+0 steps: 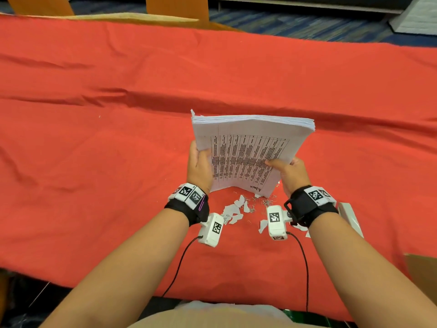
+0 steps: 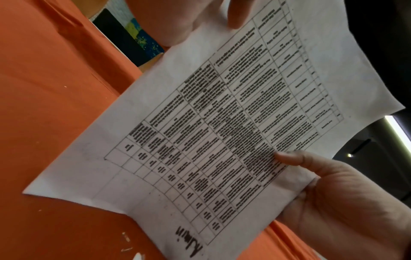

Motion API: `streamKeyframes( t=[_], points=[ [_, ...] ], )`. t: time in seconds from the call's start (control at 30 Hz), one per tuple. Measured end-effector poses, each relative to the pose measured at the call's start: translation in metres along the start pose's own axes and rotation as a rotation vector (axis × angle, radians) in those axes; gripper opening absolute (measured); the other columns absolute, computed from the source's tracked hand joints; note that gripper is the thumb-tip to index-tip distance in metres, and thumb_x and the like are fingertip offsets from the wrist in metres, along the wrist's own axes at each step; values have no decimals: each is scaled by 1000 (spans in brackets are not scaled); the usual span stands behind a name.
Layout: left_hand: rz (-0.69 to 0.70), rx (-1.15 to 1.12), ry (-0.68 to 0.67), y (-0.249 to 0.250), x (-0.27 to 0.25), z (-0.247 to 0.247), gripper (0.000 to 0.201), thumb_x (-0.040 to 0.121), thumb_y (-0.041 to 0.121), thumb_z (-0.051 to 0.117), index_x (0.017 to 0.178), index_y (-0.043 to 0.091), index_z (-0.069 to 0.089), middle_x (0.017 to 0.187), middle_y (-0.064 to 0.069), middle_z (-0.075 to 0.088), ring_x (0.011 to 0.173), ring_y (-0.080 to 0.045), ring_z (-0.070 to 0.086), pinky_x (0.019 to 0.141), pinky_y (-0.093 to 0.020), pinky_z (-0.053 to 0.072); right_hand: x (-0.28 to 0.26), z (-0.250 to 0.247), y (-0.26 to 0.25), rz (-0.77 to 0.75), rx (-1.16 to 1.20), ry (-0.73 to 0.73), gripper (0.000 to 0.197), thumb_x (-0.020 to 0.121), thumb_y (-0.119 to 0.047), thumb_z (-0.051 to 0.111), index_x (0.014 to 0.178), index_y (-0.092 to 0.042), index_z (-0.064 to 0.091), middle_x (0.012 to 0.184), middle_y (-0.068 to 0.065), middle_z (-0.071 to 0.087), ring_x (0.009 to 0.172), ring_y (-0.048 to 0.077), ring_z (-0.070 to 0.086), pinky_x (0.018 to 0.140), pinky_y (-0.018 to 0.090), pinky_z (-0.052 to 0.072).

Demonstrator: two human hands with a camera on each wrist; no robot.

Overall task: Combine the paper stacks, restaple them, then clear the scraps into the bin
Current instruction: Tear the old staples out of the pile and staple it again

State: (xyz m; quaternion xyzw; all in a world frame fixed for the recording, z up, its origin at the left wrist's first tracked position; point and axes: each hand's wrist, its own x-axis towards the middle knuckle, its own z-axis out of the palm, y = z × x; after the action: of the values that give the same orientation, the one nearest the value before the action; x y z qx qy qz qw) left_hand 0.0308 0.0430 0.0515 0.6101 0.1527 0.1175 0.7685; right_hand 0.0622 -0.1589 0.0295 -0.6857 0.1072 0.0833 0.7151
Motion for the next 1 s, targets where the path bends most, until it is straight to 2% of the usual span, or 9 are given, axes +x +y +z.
streamKeyframes(
  t=[0.13, 0.23, 0.33, 0.47, 0.6, 0.67, 0.8, 0.9, 1.0],
  points=[
    [22, 80, 1, -3, -3, 1, 34, 86, 10, 39, 97, 38, 54, 100, 9, 64, 95, -10, 59, 88, -29, 45, 2, 1, 0, 4, 25, 18, 24, 64, -8, 73, 84, -21, 71, 97, 2, 74, 103, 28, 67, 98, 51, 49],
    [53, 98, 2, 2, 0, 2, 31, 84, 14, 40, 94, 39, 55, 96, 11, 64, 93, -8, 57, 88, -29, 44, 5, 3, -4, -15, 36, 34, 22, 67, -5, 72, 84, -19, 70, 97, 2, 74, 102, 27, 67, 97, 47, 50],
    [48, 136, 6, 1, 1, -1, 28, 83, 18, 40, 93, 41, 53, 96, 7, 62, 91, -12, 55, 89, -35, 44, 3, 4, 1, 6, 32, 20, 26, 76, 5, 68, 87, -18, 69, 97, 1, 72, 98, 23, 67, 95, 43, 50],
    [2, 151, 31, -4, -4, -5, 31, 82, 20, 41, 90, 47, 54, 103, 0, 62, 100, -21, 56, 96, -47, 44, 0, 9, 6, 20, 26, 32, 28, 77, 8, 65, 86, -18, 67, 93, -1, 70, 89, 15, 66, 86, 37, 50],
    [27, 91, 35, 6, 0, -6, 26, 80, 16, 41, 92, 36, 53, 99, 1, 61, 95, -17, 55, 88, -37, 45, 3, 11, 3, -1, 15, 33, 26, 75, 7, 66, 86, -17, 68, 96, 2, 71, 96, 23, 66, 89, 41, 51],
    [14, 98, 24, 4, -2, -10, 24, 79, 17, 41, 92, 35, 52, 95, 5, 61, 91, -13, 55, 84, -32, 44, 2, 12, 6, 26, -1, 16, 27, 76, 7, 66, 86, -18, 67, 96, 1, 71, 95, 22, 66, 91, 43, 51],
    [-33, 118, 39, -4, -6, -13, 23, 79, 20, 42, 92, 36, 52, 96, 4, 61, 94, -17, 55, 90, -39, 44, -1, 14, 8, 55, -4, 14, 29, 76, 8, 67, 86, -19, 66, 96, -1, 70, 93, 19, 65, 92, 42, 50],
    [-33, 133, 46, -4, -6, -14, 24, 79, 20, 42, 91, 38, 52, 95, 7, 61, 93, -15, 55, 89, -37, 43, -2, 16, 7, 54, 9, 27, 30, 76, 8, 66, 89, -19, 66, 97, 0, 70, 94, 19, 65, 90, 40, 50],
    [-33, 148, 27, -10, -8, -16, 26, 81, 20, 42, 92, 41, 53, 94, 10, 62, 92, -14, 55, 92, -41, 44, -4, 16, 10, 65, -4, 27, 30, 76, 8, 66, 91, -18, 67, 99, 3, 71, 96, 22, 65, 93, 44, 51]
  ],
)
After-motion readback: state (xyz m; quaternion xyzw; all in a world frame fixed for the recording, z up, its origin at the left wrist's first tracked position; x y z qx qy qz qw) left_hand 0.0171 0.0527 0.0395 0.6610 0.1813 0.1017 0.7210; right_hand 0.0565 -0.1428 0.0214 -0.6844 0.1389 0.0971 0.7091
